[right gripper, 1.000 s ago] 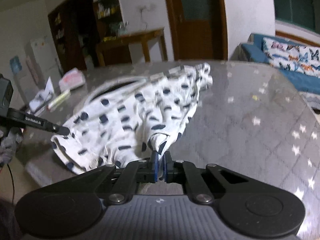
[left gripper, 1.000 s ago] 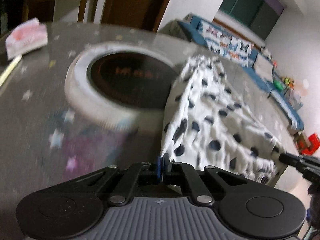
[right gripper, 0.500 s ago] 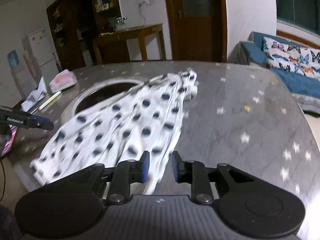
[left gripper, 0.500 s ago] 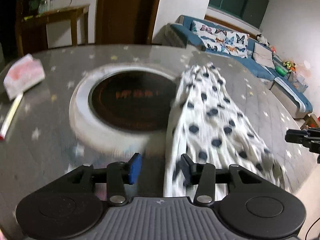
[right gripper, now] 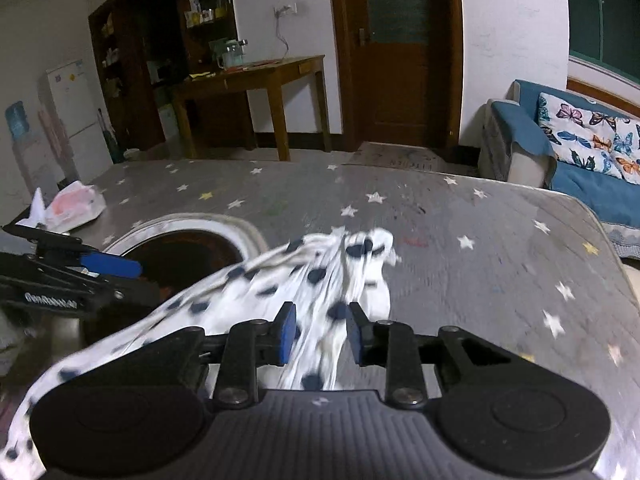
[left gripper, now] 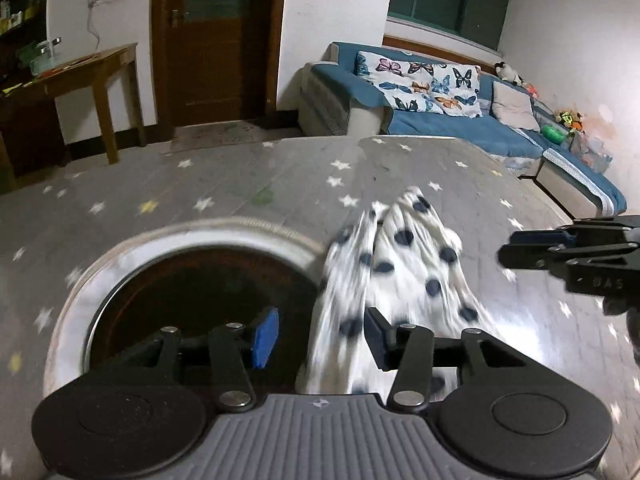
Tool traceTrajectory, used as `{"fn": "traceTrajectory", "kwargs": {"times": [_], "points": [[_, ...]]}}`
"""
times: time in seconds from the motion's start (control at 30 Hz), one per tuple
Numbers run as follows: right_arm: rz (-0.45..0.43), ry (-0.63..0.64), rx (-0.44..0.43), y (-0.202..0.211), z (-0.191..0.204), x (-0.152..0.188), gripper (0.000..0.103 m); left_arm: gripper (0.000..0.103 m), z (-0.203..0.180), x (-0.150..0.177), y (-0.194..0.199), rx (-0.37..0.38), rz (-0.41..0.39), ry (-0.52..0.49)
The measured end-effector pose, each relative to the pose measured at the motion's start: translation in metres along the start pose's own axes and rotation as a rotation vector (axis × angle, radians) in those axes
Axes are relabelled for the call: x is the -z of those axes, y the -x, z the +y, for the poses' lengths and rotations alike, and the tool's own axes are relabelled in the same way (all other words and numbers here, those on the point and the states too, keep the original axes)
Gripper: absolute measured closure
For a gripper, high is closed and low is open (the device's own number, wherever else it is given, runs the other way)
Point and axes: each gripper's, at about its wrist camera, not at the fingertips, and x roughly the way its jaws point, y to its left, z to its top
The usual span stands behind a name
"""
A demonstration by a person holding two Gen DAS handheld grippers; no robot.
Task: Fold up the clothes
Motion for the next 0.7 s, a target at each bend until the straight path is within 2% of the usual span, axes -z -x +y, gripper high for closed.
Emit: {"fn": "traceTrajectory", "kwargs": {"times": [0.23,0.47,0.5,0.53,0.57,0.6,0.7], "points": [[0.028,-0.042,0.007,-0.054,-0.019,-0.022,0.073,0.052,-0.018,-0.032,-0.056,0.001,-0.008,-0.085],[0.056,-0.104,-0.008,-0.09,-0.037,-0.028,0.073,0.054,-0.02,-0.045,-0.101,-0.015,0.032,-0.098],[0.06,-0.111,-0.014,-0.094,-0.039,-0.028,0.073,0.057,-0.02,-0.046,-0.106,-0.007,0.037,-0.097],[0.064,-0.118,-0.019,-0.098,-0.04,-0.029,0.074,0.068,-0.02,-0.047,-0.11,0.004,0.048,-0.096],[0.068,-0.125,-0.024,-0.101,-0.042,-0.029,0.08,0.076,-0.021,-0.048,-0.115,0.015,0.059,-0.095],[0.068,-0.126,-0.03,-0.102,-0.042,-0.029,0.091,0.091,-0.02,-0.049,-0.119,0.027,0.07,-0.094],[0.05,-0.112,-0.025,-0.098,-0.039,-0.031,0.097,0.098,-0.014,-0.047,-0.119,0.031,0.069,-0.092]]}}
